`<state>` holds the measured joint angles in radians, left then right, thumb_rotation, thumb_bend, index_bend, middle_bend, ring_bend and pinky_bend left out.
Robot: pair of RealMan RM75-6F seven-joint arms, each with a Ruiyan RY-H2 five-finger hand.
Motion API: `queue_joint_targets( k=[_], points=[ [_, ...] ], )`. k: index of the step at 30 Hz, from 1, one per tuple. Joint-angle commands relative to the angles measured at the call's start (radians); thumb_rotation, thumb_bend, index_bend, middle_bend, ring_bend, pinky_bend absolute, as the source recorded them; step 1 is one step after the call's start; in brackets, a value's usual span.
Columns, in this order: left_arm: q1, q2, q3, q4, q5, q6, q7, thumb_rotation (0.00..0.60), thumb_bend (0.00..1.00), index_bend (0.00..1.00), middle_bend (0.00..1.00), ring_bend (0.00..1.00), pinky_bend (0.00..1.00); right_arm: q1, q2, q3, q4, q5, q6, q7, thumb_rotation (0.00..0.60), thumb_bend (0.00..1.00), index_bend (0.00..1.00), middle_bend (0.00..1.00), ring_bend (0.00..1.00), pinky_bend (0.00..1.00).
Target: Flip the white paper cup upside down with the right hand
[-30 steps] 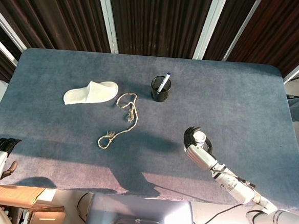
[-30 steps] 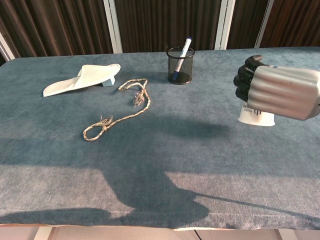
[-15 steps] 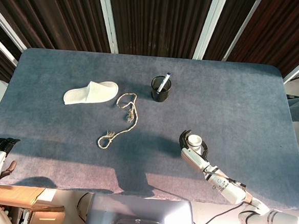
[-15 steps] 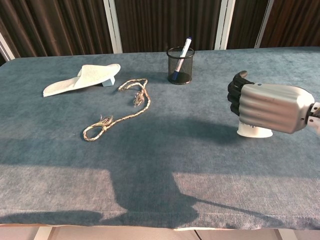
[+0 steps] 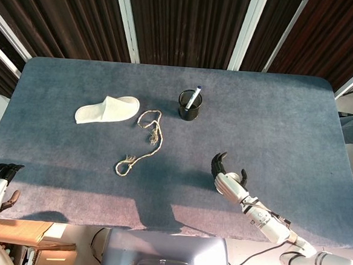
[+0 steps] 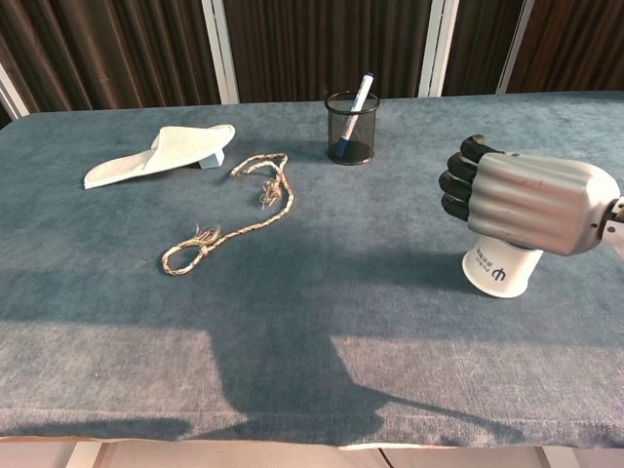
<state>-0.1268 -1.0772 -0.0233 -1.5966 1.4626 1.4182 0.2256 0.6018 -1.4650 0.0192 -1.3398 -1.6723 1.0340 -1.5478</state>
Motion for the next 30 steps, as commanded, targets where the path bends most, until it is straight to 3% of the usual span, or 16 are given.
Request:
queue_joint_targets(
  k=[1,5,10,12,14,17,22,30],
  points=[
    [0.000,0.000,0.000,0.000,-0.001,-0.001,-0.001,0.600,0.33,0.25,0.26,0.22,0.44,-0.011,0.006,0.008,-0.022,0.015,0.016,0.033,0.600,0.27,0.32,0.31,0.28,0.43],
    [-0.001,0.001,0.001,0.000,0.000,-0.002,-0.001,0.600,0.33,0.25,0.26,0.22,0.44,-0.036,0.027,0.043,-0.098,0.079,0.047,0.146,0.600,0.25,0.29,0.27,0.25,0.40],
    [0.000,0.000,0.000,0.002,0.000,0.000,-0.004,0.600,0.33,0.25,0.26,0.22,0.44,-0.085,0.088,0.107,-0.274,0.233,0.079,0.396,0.600,0.25,0.27,0.24,0.21,0.38],
    [0.000,-0.001,-0.001,0.003,-0.001,0.000,-0.003,0.600,0.33,0.25,0.26,0.22,0.44,-0.101,0.147,0.127,-0.372,0.289,0.064,0.542,0.600,0.25,0.25,0.22,0.20,0.38],
    [-0.001,-0.002,-0.002,0.004,-0.001,0.001,-0.001,0.600,0.33,0.25,0.26,0.22,0.44,-0.117,0.211,0.133,-0.428,0.269,0.075,0.711,0.600,0.25,0.22,0.22,0.20,0.38],
    [0.000,-0.006,-0.002,0.007,0.004,0.006,0.002,0.600,0.33,0.25,0.26,0.22,0.44,-0.162,0.261,0.137,-0.438,0.205,0.167,0.915,0.600,0.25,0.19,0.22,0.20,0.35],
    [-0.002,-0.014,-0.001,0.014,0.012,0.010,0.006,0.600,0.33,0.25,0.26,0.22,0.44,-0.246,0.315,0.139,-0.440,0.199,0.296,1.127,0.600,0.25,0.16,0.22,0.14,0.23],
    [-0.005,-0.024,-0.005,0.029,0.005,0.003,0.010,0.600,0.33,0.25,0.26,0.22,0.44,-0.307,0.322,0.105,-0.392,0.188,0.358,1.219,0.600,0.25,0.16,0.19,0.11,0.20]
  ],
)
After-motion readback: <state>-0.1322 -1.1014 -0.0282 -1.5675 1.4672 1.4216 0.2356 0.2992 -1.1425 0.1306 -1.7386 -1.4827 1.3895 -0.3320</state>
